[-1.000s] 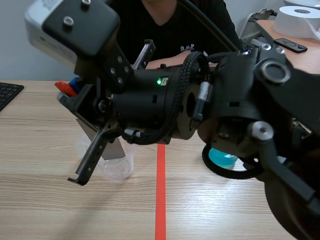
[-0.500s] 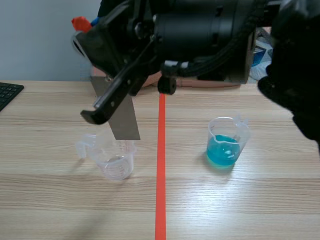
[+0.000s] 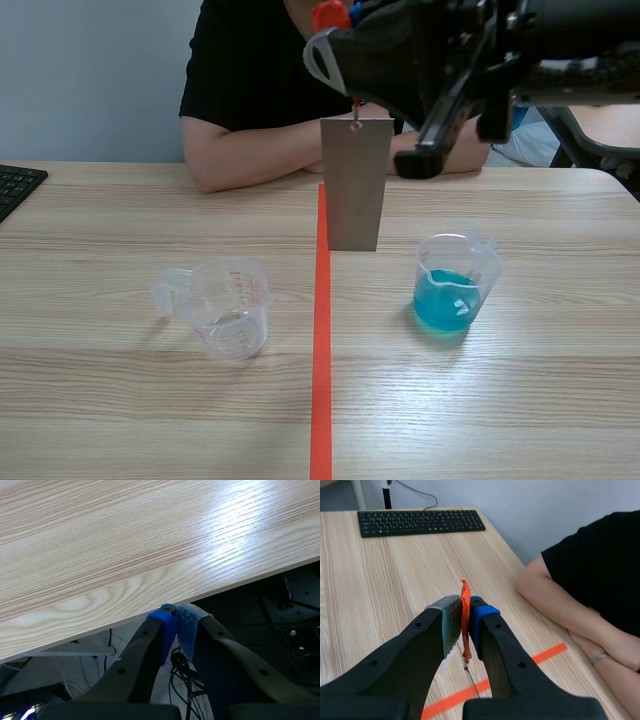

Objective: Do the redox reaction experiment.
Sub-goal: 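Move the plate over the blue solution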

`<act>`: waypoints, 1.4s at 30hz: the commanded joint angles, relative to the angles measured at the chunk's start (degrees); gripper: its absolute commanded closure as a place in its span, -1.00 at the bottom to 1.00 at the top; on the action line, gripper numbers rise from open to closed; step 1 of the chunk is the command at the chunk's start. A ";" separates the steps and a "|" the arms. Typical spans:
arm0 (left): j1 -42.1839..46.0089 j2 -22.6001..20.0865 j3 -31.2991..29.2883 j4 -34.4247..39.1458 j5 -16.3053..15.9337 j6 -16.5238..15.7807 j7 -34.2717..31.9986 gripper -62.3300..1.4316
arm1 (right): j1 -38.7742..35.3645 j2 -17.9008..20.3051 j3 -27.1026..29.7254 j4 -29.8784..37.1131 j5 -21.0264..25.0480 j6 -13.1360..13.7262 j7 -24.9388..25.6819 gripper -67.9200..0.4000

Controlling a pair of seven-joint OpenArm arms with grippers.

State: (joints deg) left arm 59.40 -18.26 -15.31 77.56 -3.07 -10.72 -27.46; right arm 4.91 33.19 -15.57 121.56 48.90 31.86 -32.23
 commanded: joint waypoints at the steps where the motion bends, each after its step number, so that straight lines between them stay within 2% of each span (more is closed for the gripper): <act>1: 0.76 -0.02 -0.15 1.09 -0.42 -0.13 -0.59 0.83 | 0.48 2.69 1.25 0.48 2.34 -0.07 1.11 0.94; 5: 0.76 -0.02 -0.15 1.09 -0.42 -0.13 -0.59 0.83 | 0.48 8.37 4.26 0.48 7.13 -0.09 1.99 0.94; 9: 0.76 -0.02 -0.15 1.09 -0.39 -0.13 -0.59 0.83 | 0.48 12.94 6.69 -0.48 9.53 -0.09 2.73 0.94; 12: 0.76 0.00 -0.15 1.09 -0.39 -0.13 -0.59 0.83 | 0.48 15.63 7.41 -3.48 10.10 0.00 5.51 0.94; 17: 0.92 -0.02 -0.15 1.09 -0.39 -0.11 -0.57 0.83 | 0.50 18.91 7.43 -10.43 10.34 3.96 10.49 0.94; 23: 0.90 -0.02 -0.15 1.09 -0.39 -0.11 -0.59 0.83 | 0.55 20.46 7.45 -18.34 10.34 8.26 15.13 0.94; 28: 0.90 -0.02 -0.15 1.09 -0.39 -0.13 -0.63 0.83 | 0.85 20.61 7.80 -23.37 10.34 10.60 17.64 0.94; 33: 0.90 -0.04 -0.15 1.09 -0.39 -0.13 -0.63 0.83 | 0.87 20.57 7.80 -25.55 10.32 10.86 18.99 0.94; 42: 0.90 -1.20 -0.15 1.09 -0.46 -0.13 -0.68 0.83 | 1.16 20.41 7.80 -25.64 10.32 10.86 20.13 0.94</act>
State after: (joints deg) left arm 59.53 -18.55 -15.31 77.56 -3.07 -10.74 -27.46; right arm 4.86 52.86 -8.58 94.87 58.52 42.30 -13.30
